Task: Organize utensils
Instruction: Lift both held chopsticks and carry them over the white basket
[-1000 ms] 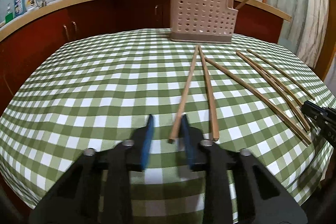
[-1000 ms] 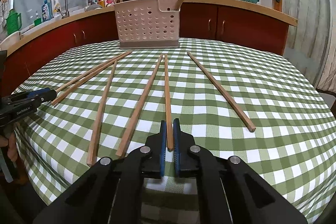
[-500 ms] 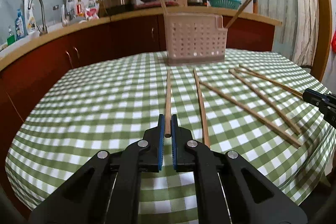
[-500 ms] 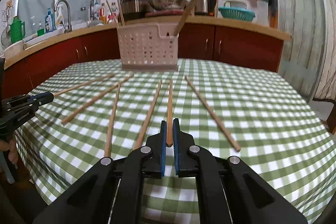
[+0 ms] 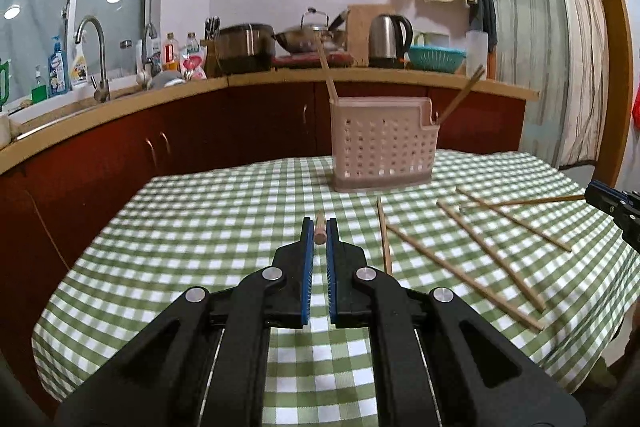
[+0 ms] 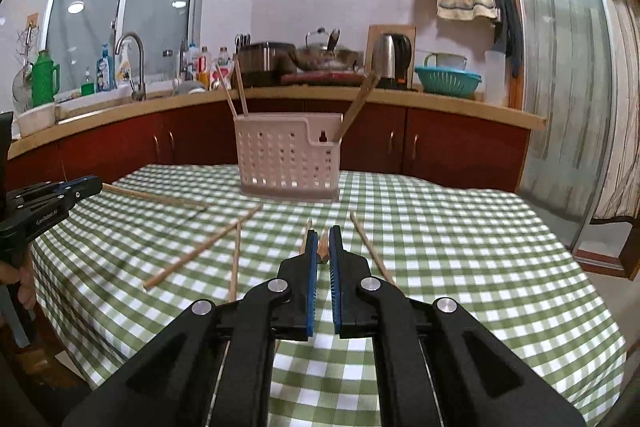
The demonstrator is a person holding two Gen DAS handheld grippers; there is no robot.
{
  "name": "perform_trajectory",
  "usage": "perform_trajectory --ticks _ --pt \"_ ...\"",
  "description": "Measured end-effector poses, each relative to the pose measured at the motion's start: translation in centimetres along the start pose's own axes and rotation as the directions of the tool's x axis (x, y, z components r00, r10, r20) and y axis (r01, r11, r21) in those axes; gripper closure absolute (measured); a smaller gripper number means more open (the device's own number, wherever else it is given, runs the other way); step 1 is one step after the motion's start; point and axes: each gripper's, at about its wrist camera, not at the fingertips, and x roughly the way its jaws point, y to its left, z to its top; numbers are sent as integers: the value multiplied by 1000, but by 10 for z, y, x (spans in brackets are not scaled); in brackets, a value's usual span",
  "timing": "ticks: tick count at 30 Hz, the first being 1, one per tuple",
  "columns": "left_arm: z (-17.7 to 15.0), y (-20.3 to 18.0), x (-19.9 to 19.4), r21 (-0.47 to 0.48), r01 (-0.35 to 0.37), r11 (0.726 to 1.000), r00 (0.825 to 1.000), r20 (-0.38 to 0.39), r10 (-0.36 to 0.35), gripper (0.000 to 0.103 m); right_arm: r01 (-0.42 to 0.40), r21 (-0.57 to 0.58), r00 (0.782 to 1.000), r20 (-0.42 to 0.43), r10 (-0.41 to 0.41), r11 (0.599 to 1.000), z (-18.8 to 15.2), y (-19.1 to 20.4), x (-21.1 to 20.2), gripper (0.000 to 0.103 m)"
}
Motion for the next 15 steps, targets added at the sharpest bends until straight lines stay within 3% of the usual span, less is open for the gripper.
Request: perform_trajectory --ticks 15 --pt "41 5 -25 -39 41 998 997 65 -38 96 -21 16 995 96 19 1000 36 -2 -25 96"
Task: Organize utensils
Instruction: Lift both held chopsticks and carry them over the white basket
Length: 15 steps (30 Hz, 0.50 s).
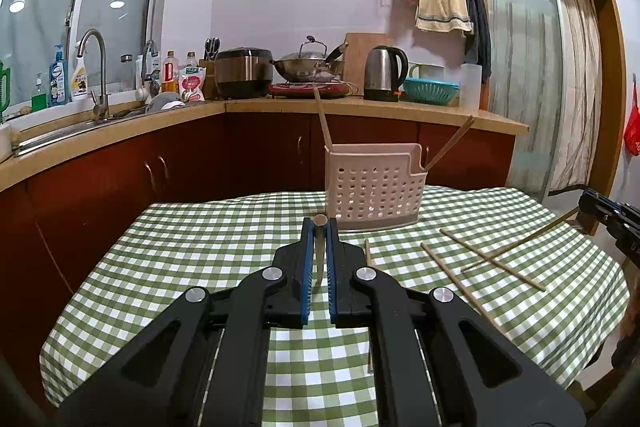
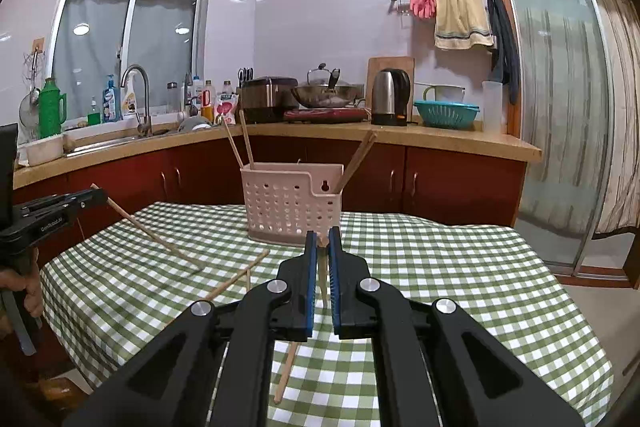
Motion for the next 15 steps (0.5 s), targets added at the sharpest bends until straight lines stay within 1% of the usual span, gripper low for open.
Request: perform_trajectory --ticks 6,15 --pt "11 2 5 -14 21 1000 1000 -14 -21 96 -14 8 1000 -4 14 1000 8 -2 8 96" --pt "29 -3 22 7 39 999 999 -19 -39 96 -25 -2 1000 5 25 1000 30 -4 34 96"
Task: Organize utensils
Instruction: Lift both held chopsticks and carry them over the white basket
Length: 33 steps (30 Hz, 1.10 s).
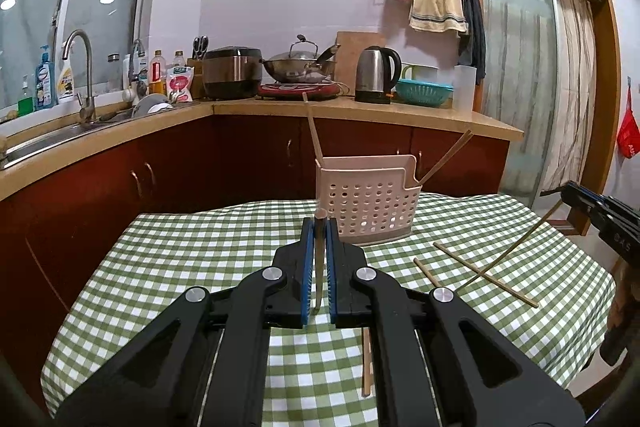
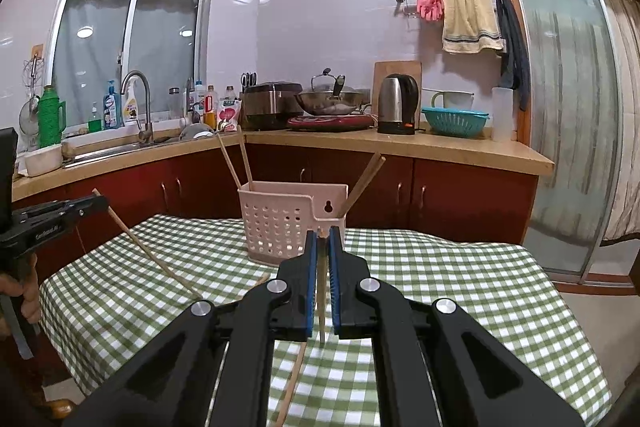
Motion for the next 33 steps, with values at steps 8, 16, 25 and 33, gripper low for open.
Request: perform_trajectory --ticks 8,16,25,33 --pt "12 4 13 -13 8 1000 1000 2 -8 96 -5 -2 1000 4 5 1000 12 -3 18 96" --pt "32 12 23 -57 38 998 999 23 -37 96 -19 -2 999 30 19 1000 29 -2 22 96" --pt "72 1 27 -10 52 999 991 120 -50 96 -48 -11 993 105 49 999 65 -3 29 96" --pt "124 -11 38 36 50 998 967 250 -58 96 -60 -22 976 210 64 998 106 -6 43 96"
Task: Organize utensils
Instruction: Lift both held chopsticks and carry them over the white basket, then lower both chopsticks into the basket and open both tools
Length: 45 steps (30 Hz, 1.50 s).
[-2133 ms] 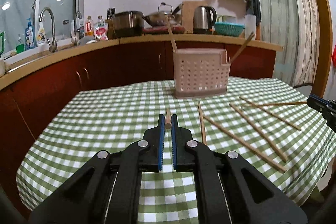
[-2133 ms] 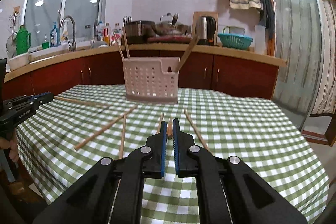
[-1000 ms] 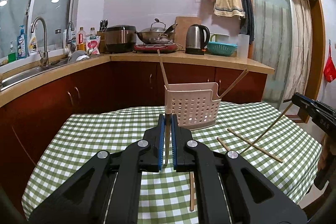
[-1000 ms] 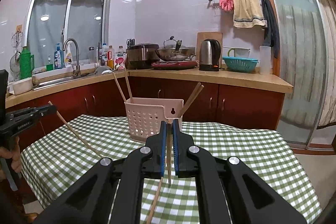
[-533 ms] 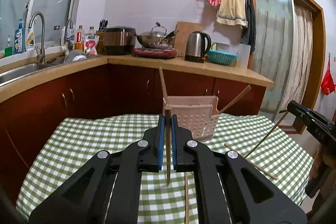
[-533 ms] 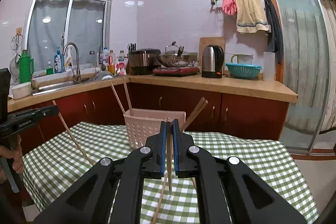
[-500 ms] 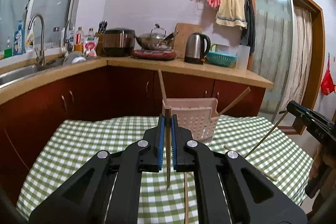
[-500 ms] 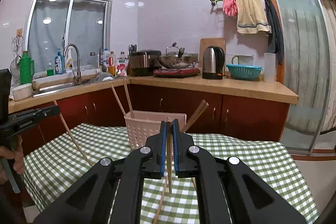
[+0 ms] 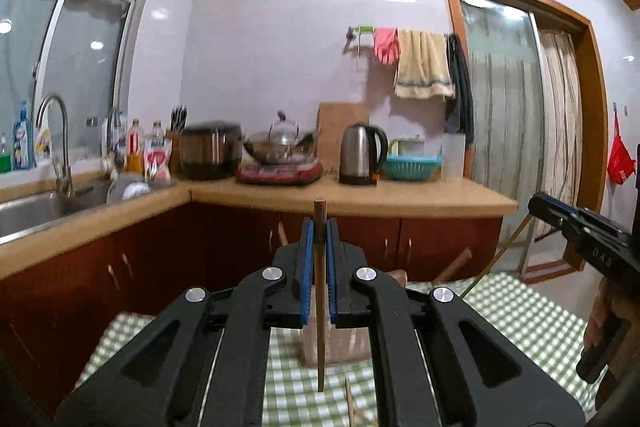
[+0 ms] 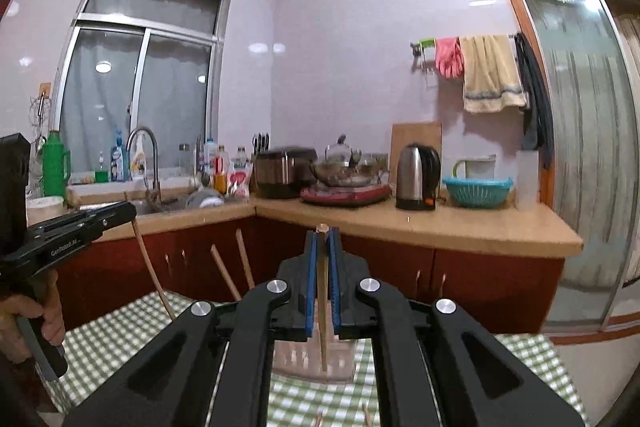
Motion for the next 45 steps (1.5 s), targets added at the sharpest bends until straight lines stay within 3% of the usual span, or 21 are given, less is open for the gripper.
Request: perform_trajectory --ticks 8,17,23,33,36,38,41,45 --pt "46 -11 40 28 -7 1000 992 128 4 96 -4 5 999 49 4 1000 21 -11 41 96" --pt "43 -11 99 1 -17 1000 990 141 17 96 0 26 1000 -11 0 1000 2 -22 92 96" --pt "18 -8 131 -6 -25 1000 995 97 26 96 -15 53 996 -82 19 998 -23 -27 116 96" --pt "-45 1 173 -30 -32 999 997 -71 30 94 -21 65 984 -173 32 998 -55 -26 135 96" --pt "-50 1 173 -18 -35 999 996 -89 33 75 -19 72 983 -182 32 997 -57 -26 135 93" --pt "-51 2 167 -18 -34 999 996 -81 32 54 -13 72 984 -177 26 997 -56 -26 134 72" --pt "-49 2 156 -21 -32 999 997 -66 30 41 -2 60 988 -156 11 998 -49 -24 127 64" --pt "-44 2 137 -33 -28 999 998 -61 26 34 12 25 990 -138 -9 1000 -42 -18 107 60"
